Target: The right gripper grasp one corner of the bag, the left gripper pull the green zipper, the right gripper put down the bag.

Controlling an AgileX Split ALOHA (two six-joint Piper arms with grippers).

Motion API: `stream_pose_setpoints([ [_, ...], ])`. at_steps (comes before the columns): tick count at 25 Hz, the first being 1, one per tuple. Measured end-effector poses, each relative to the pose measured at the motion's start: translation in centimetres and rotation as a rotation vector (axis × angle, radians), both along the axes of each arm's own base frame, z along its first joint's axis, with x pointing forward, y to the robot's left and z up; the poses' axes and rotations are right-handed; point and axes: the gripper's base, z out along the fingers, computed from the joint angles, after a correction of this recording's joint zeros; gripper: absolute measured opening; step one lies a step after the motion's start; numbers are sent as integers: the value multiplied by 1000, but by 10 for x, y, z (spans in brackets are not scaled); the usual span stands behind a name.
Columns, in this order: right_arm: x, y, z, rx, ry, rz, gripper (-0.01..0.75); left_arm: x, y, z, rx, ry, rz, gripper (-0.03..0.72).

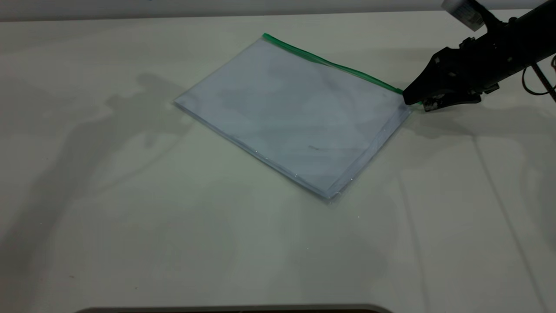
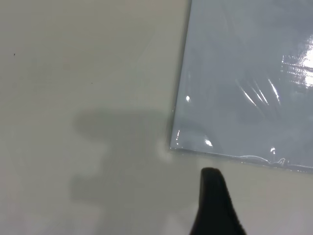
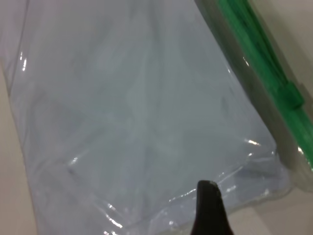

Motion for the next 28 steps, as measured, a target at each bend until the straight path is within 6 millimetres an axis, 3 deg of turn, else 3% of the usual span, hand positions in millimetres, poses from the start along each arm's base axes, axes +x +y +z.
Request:
stream_pose_setpoints([
  [6, 2, -2, -10, 12, -2, 0, 562, 0, 0, 0, -1, 0, 1, 552],
  [17, 14, -27, 5, 40, -15, -59, 562, 0, 0, 0, -1, 0, 1, 552],
  [28, 7, 2, -13, 60, 12, 12, 562, 0, 0, 0, -2, 0, 1, 552],
])
